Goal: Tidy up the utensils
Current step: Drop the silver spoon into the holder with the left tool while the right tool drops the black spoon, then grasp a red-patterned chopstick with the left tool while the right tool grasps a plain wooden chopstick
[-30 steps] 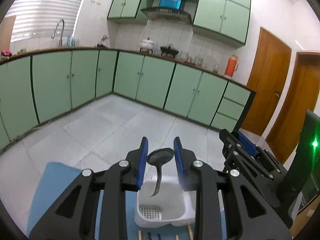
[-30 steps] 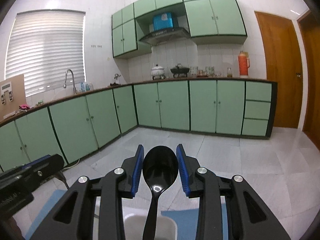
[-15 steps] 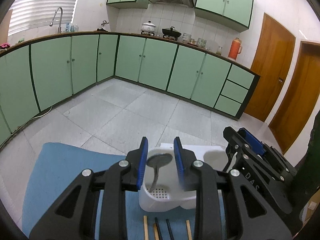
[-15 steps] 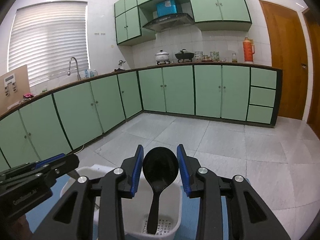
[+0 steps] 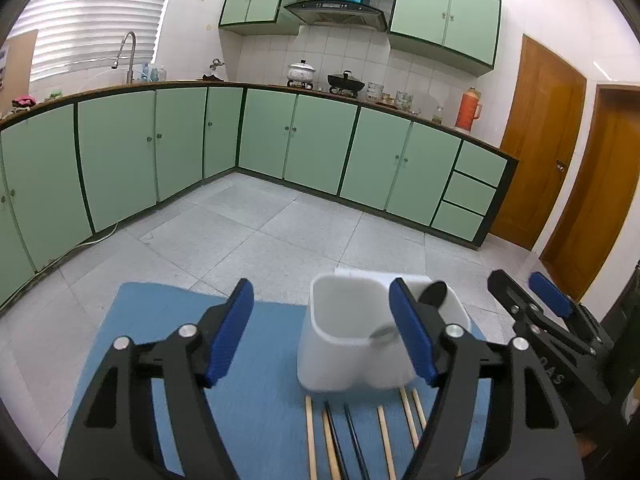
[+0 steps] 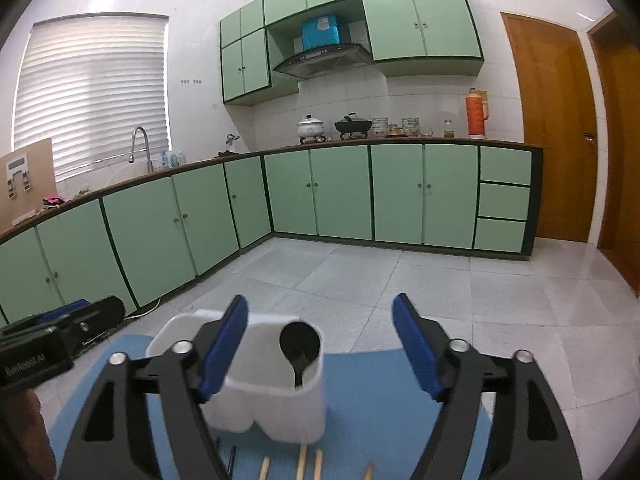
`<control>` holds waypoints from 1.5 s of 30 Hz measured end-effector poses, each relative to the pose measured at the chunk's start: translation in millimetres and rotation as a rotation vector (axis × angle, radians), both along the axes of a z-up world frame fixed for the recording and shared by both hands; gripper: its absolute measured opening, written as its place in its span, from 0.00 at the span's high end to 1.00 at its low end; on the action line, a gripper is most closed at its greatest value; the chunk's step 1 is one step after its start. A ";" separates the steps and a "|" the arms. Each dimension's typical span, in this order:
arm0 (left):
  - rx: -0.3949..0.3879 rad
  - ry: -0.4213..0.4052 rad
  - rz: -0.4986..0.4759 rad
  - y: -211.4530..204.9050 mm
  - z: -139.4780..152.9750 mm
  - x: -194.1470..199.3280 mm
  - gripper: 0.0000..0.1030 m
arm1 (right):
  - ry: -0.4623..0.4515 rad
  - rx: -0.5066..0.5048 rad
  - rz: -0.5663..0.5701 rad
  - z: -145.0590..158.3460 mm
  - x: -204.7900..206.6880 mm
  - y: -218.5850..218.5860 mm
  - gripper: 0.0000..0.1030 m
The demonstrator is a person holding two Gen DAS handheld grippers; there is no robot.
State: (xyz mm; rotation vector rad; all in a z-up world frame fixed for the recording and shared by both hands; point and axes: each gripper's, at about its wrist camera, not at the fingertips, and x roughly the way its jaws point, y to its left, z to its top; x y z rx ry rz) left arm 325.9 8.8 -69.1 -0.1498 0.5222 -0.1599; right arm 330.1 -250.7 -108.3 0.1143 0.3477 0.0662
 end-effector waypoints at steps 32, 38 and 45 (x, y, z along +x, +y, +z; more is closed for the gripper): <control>0.165 0.265 -0.048 9.0 -95.2 -183.0 0.13 | 0.324 0.019 -0.037 -90.0 -210.6 -7.1 0.20; 0.172 0.307 -0.059 3.9 -109.4 -194.8 0.13 | 0.388 -0.009 -0.018 -109.6 -222.8 -0.3 0.34; 0.162 0.346 -0.060 0.3 -124.0 -196.9 0.19 | 0.417 -0.026 -0.009 -123.5 -223.5 8.7 0.45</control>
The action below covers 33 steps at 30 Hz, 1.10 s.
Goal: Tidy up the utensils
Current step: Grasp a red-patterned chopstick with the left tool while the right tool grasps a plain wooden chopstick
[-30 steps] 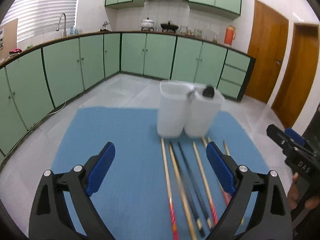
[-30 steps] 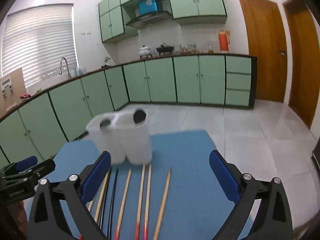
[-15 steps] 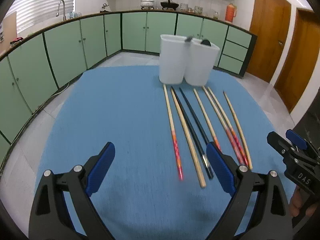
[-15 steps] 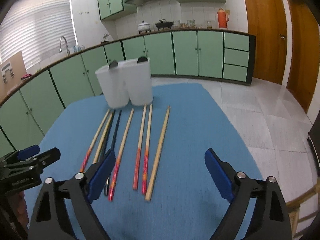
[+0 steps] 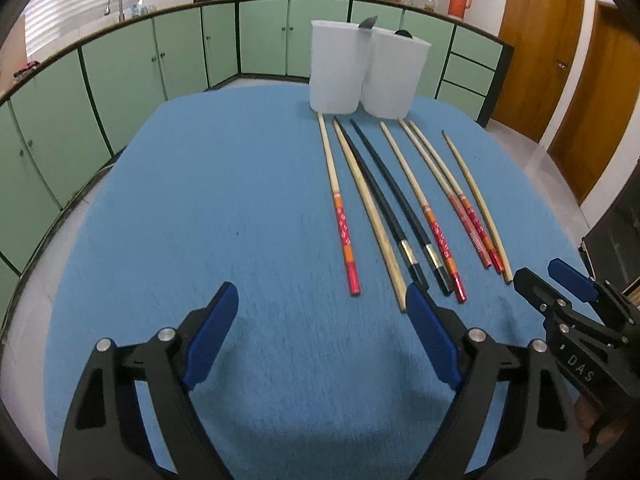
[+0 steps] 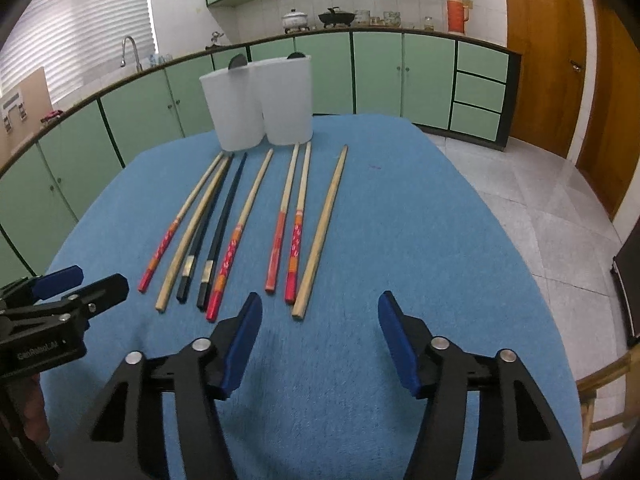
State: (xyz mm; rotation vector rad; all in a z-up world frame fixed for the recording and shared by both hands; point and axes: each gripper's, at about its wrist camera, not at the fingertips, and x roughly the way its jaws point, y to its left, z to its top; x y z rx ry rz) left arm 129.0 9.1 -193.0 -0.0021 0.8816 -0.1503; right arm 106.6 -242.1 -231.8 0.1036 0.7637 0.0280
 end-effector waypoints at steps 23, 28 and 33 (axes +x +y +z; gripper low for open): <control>-0.014 0.051 0.024 -1.1 -15.2 9.2 0.26 | 0.068 -0.033 0.001 -13.5 18.3 8.6 0.80; -0.003 0.050 0.026 -3.5 -16.5 11.3 0.27 | 0.075 -0.039 -0.005 -13.5 20.0 6.8 0.92; 0.016 0.043 0.026 -8.0 -17.9 15.0 0.31 | 0.079 -0.022 -0.010 -13.2 19.8 2.0 0.93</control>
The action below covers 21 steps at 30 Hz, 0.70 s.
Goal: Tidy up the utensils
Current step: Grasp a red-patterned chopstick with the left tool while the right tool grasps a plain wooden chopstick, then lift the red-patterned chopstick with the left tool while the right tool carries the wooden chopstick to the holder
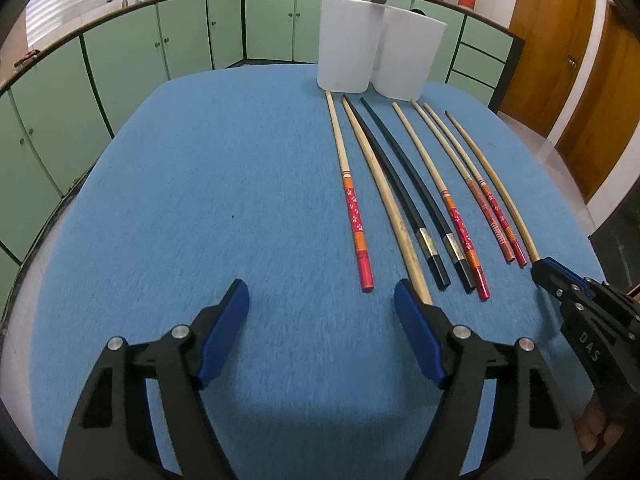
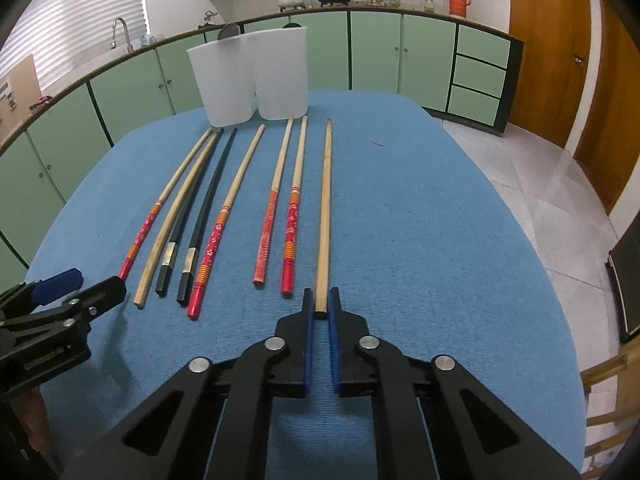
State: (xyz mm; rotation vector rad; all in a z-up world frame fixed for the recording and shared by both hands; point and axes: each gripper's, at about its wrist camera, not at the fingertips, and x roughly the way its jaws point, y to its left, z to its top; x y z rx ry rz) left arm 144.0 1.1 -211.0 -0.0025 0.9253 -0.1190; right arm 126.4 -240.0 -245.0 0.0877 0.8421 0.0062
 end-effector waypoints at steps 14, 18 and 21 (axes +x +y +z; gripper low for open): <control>0.019 -0.027 -0.013 -11.0 -2.3 9.0 0.71 | -0.009 0.074 -0.002 -1.8 -0.8 -7.2 0.93; 0.031 -0.029 -0.010 -13.9 -2.8 10.0 0.76 | -0.009 0.068 -0.003 -2.7 0.0 -4.8 0.93; 0.036 -0.030 -0.004 -15.4 -2.7 11.1 0.82 | -0.007 0.059 -0.004 -2.8 0.3 -2.9 0.93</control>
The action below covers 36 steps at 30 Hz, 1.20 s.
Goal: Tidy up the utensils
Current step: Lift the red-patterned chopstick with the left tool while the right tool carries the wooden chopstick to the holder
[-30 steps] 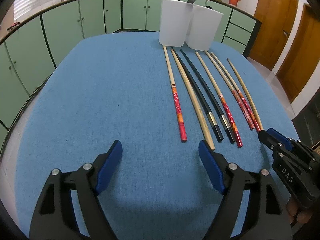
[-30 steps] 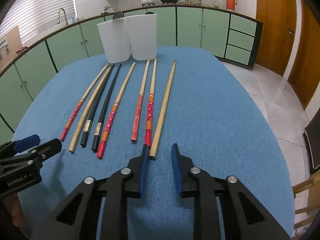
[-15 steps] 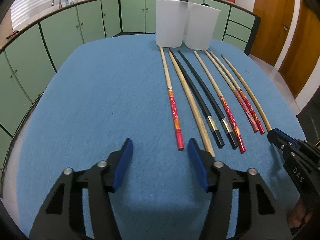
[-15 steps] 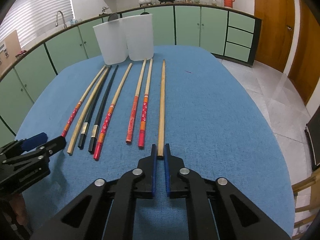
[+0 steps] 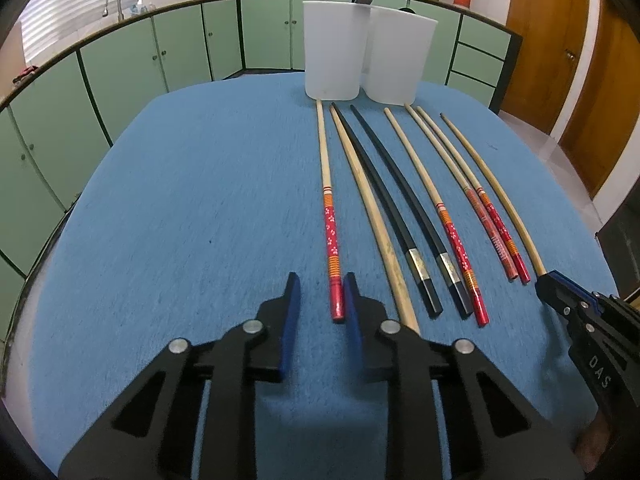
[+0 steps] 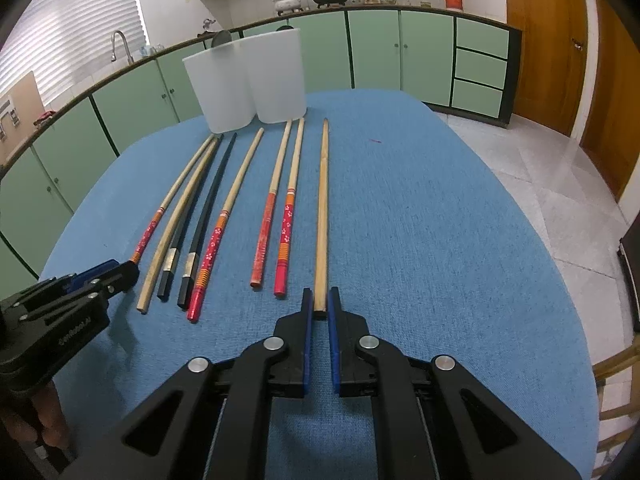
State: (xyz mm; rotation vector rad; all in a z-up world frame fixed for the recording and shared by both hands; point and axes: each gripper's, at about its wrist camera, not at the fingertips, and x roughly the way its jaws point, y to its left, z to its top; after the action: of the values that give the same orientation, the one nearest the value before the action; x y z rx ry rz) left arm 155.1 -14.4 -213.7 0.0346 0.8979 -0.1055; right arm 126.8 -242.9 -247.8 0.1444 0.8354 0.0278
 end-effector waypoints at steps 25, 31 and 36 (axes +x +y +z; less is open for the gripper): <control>-0.027 -0.183 -0.021 17.1 79.4 -20.6 0.95 | -0.166 -0.069 -0.002 68.4 -15.9 -12.2 0.94; -0.039 -0.224 -0.028 16.4 108.0 -23.6 0.95 | -0.241 -0.077 0.003 103.2 -16.7 -16.9 0.94; -0.052 -0.246 -0.022 19.1 121.1 -24.7 0.95 | -0.275 -0.061 0.004 120.8 -16.2 -20.4 0.94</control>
State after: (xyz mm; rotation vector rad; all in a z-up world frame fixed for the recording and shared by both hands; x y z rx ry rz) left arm 130.4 4.8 -92.6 0.0087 0.6488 -0.1417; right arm 110.5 -263.3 -127.0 0.0792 0.5615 0.0251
